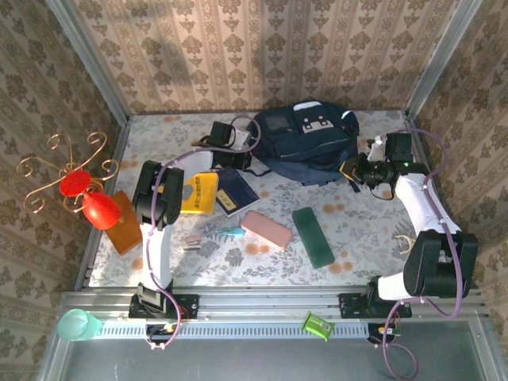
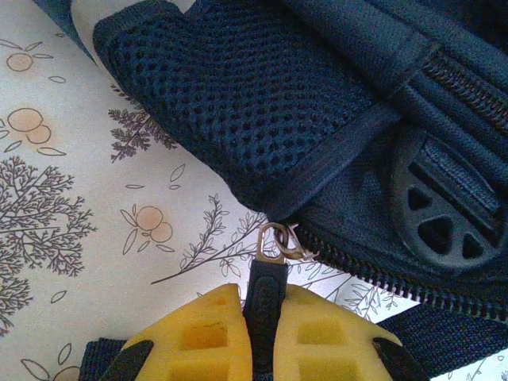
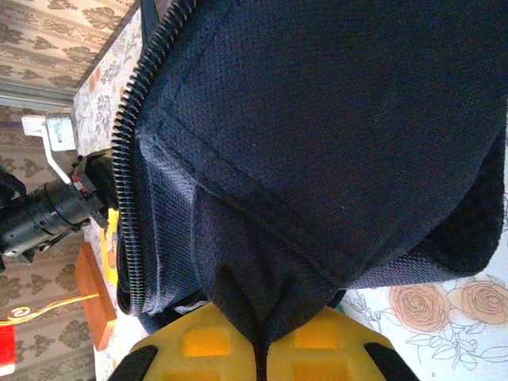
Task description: Pack books, pencil case, and school supplies into a backpack
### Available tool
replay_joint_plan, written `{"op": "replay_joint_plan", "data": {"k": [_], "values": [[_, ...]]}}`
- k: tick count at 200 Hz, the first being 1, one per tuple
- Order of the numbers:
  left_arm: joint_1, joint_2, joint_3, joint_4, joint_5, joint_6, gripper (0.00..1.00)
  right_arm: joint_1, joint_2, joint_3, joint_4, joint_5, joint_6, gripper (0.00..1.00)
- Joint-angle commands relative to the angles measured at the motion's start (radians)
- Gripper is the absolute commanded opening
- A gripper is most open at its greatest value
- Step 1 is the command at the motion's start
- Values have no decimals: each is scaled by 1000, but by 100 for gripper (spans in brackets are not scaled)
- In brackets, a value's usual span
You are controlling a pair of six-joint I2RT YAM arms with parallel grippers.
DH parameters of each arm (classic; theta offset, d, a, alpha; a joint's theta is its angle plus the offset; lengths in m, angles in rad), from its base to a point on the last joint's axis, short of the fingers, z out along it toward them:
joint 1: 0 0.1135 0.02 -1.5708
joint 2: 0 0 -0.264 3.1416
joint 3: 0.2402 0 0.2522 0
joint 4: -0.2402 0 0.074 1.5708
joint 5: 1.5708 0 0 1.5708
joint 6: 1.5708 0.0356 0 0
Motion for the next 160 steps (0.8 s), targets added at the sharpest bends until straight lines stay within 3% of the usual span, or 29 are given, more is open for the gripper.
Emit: {"op": "replay_joint_plan", "data": {"k": [1,15,25,51,75,112,160], "values": [[87,-67,-93,56,-95,-27,11,5,-17,-5,59,-15,18,0],[86,-150,-179,113,-74,-41,31,52,-14,-49,107,-7,50,0],[86,-221,-243,133,-76,-46,39,88,-12,-87,149,4,73,0],[84,-422,-425,176,-97,-71,51,184,39,-152,203,50,89,0],[40,-506,-471,170,5,-40,55,215,74,-201,269,56,112,0],[-182,-448,-333,43,-56,190,70,225,74,-239,319,63,138,0],[-347,-215,-31,-168,-13,357,74,227,84,-271,358,68,157,1]]}}
